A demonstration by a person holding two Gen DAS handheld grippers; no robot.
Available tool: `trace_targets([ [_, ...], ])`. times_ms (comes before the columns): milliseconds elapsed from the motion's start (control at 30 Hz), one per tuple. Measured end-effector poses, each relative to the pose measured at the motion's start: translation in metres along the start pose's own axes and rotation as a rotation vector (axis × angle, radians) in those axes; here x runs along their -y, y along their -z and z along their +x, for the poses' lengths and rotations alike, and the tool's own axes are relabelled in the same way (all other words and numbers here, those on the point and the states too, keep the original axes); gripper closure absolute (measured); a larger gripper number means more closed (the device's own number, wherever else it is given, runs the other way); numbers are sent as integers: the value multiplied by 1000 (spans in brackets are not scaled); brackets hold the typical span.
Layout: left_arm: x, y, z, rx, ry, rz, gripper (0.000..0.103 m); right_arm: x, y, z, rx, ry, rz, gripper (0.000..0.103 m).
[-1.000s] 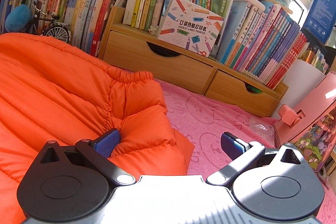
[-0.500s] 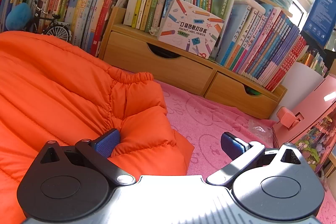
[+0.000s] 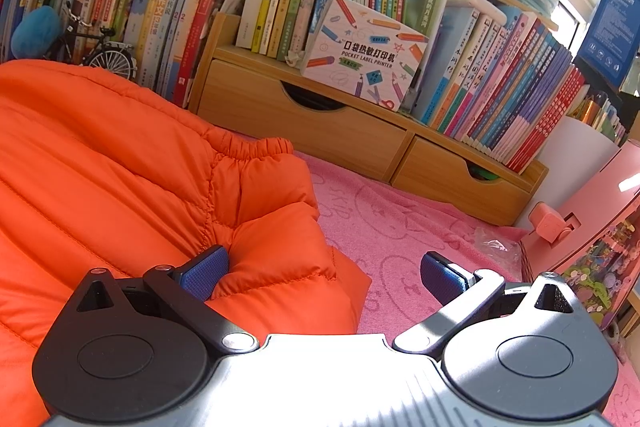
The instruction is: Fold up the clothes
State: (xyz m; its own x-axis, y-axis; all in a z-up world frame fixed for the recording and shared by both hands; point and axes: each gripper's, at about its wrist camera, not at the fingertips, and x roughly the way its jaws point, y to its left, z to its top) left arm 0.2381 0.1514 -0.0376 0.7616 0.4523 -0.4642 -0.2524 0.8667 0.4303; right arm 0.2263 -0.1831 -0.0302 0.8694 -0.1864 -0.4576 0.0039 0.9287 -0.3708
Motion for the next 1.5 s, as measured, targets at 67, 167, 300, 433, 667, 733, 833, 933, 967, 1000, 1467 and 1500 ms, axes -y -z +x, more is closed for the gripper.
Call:
trace_targets([
  [67, 0, 0, 0, -1, 2, -3, 0, 0, 0, 1, -1, -2, 1, 1],
  [167, -1, 0, 1, -3, 6, -6, 0, 1, 0, 1, -1, -3, 1, 1],
  [300, -1, 0, 1, -4, 9, -9, 0, 1, 0, 1, -1, -3, 1, 1],
  [433, -2, 0, 2, -4, 12, -12, 0, 1, 0, 1, 1, -3, 2, 1],
  [667, -3, 0, 3, -7, 18, -18, 0, 1, 1, 0, 5, -4, 4, 1],
  [733, -3, 0, 2, -5, 17, -19, 0, 2, 0, 0, 6, -5, 5, 0],
  [833, -1, 0, 0, 7, -1, -9, 0, 2, 0, -1, 13, -4, 7, 0],
  [933, 1, 0, -8, 30, -33, 9, 0, 7, 1, -5, 25, -13, 35, 0],
  [967, 0, 0, -12, 33, -41, 12, 0, 9, 1, -6, 28, -18, 49, 0],
  [1000, -1, 0, -15, 37, -48, 15, 0, 14, 3, -10, 25, -36, 79, 0],
  [1467, -73, 45, -144, 87, 299, -287, 0, 125, 84, -86, -124, -660, 621, 0],
  [1500, -71, 49, -152, 88, 323, -294, 0, 125, 89, -86, -142, -683, 651, 0],
])
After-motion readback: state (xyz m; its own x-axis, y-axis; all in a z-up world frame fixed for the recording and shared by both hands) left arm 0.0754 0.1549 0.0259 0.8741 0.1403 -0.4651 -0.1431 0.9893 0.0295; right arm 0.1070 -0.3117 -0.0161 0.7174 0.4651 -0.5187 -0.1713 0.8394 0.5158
